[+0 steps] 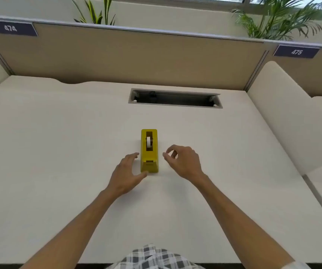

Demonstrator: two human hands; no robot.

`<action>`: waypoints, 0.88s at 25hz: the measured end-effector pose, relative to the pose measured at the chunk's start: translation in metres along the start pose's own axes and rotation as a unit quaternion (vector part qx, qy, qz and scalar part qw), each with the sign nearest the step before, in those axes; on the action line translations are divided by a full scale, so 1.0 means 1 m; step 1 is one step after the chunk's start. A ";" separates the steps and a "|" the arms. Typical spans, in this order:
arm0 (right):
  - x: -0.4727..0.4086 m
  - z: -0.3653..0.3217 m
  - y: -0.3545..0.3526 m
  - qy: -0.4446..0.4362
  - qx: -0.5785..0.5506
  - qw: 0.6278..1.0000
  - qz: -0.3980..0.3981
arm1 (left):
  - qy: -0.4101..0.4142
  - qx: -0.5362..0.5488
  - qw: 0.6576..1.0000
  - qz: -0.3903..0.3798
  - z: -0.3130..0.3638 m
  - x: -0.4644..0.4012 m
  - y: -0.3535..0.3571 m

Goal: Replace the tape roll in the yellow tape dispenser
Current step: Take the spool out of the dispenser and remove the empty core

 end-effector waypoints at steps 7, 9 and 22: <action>-0.022 -0.019 0.020 -0.043 0.010 0.998 -0.051 | 0.026 -0.014 0.999 0.034 0.009 -0.002 0.011; -0.030 -0.027 0.024 -0.068 0.009 0.996 -0.057 | 0.024 -0.009 0.998 0.050 0.013 -0.004 0.009; -0.058 -0.051 0.056 -0.133 0.112 0.978 -0.115 | 0.017 -0.044 0.990 0.137 0.021 -0.009 0.011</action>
Point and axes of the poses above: each hand's wrist, its own x-axis away from the middle knuckle, its own y-axis out of the palm, z = x × y, the point moved 9 cm from there along -x, towards the middle knuckle, and after that the axes turned 11 degrees about -x, right-handed, at the moved point
